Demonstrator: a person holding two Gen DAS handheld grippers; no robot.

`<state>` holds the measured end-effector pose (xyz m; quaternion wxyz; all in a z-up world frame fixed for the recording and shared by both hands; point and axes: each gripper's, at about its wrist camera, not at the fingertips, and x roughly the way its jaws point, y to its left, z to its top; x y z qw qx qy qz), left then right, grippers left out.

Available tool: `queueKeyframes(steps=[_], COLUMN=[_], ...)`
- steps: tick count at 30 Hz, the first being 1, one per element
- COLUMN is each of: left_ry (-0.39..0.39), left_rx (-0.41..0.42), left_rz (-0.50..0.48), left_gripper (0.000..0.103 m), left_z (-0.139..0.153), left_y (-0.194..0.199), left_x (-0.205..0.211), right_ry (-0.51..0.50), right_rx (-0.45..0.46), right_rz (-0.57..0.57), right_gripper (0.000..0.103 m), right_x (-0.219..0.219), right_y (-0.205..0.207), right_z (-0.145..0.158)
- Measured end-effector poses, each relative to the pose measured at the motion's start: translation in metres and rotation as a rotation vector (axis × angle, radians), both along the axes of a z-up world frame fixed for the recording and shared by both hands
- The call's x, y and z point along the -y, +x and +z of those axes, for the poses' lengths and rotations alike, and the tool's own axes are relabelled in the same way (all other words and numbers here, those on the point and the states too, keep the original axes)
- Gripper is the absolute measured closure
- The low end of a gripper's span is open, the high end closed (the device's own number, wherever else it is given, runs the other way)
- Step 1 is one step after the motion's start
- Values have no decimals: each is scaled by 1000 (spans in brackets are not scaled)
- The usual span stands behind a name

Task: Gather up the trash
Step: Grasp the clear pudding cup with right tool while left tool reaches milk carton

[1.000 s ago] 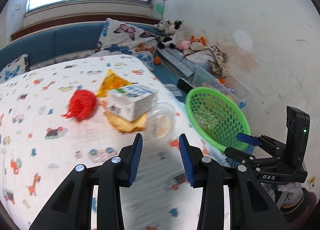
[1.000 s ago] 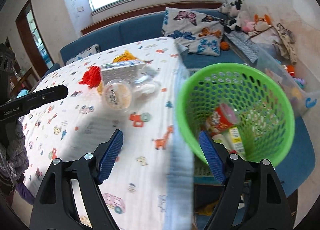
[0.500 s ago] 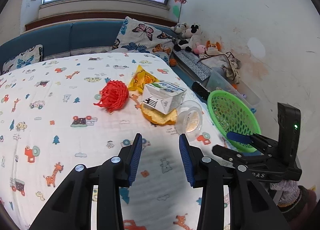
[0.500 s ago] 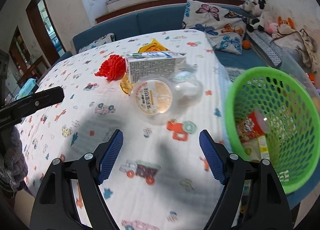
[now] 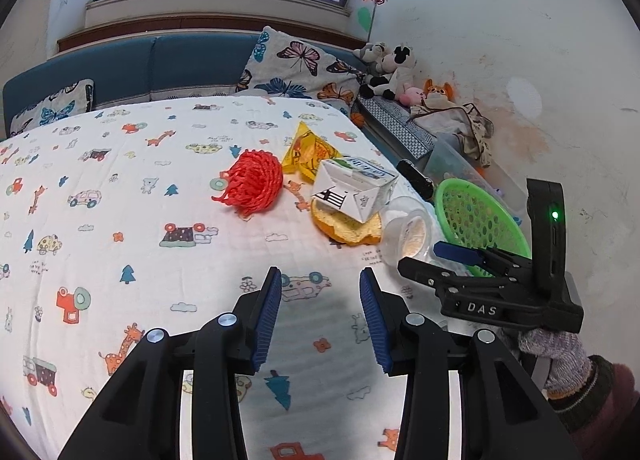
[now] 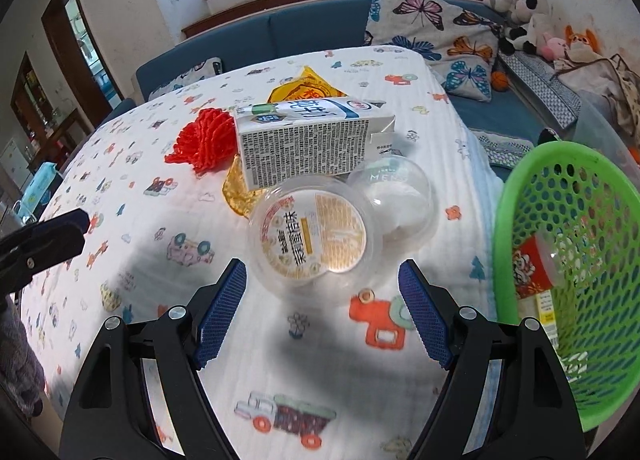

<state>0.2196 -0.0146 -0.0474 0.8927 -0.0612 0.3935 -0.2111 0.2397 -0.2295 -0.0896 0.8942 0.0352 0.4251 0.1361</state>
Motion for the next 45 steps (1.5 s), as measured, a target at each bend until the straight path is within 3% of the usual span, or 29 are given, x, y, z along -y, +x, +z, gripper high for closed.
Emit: queueKeyframes(steps=[11, 19, 28, 37, 45], left_ry=[4, 33, 67, 117, 198], left_rx=[-13, -21, -3, 24, 15], left_rz=[0, 3, -23, -156, -293], left_gripper=[64, 64, 49, 34, 31], left_z=[-6, -11, -8, 7, 15], left_y=[11, 22, 39, 63, 102], left_x=[-3, 2, 16, 59, 105], right_ry=[2, 6, 27, 18, 36], right_rx=[-22, -19, 3, 25, 36], right_rz=[-5, -5, 6, -2, -48], right_gripper=[25, 35, 35, 35, 35], right_x=[-6, -8, -1, 22, 58], right_y=[14, 15, -1, -33, -52], right_z=[-8, -6, 8, 22, 34])
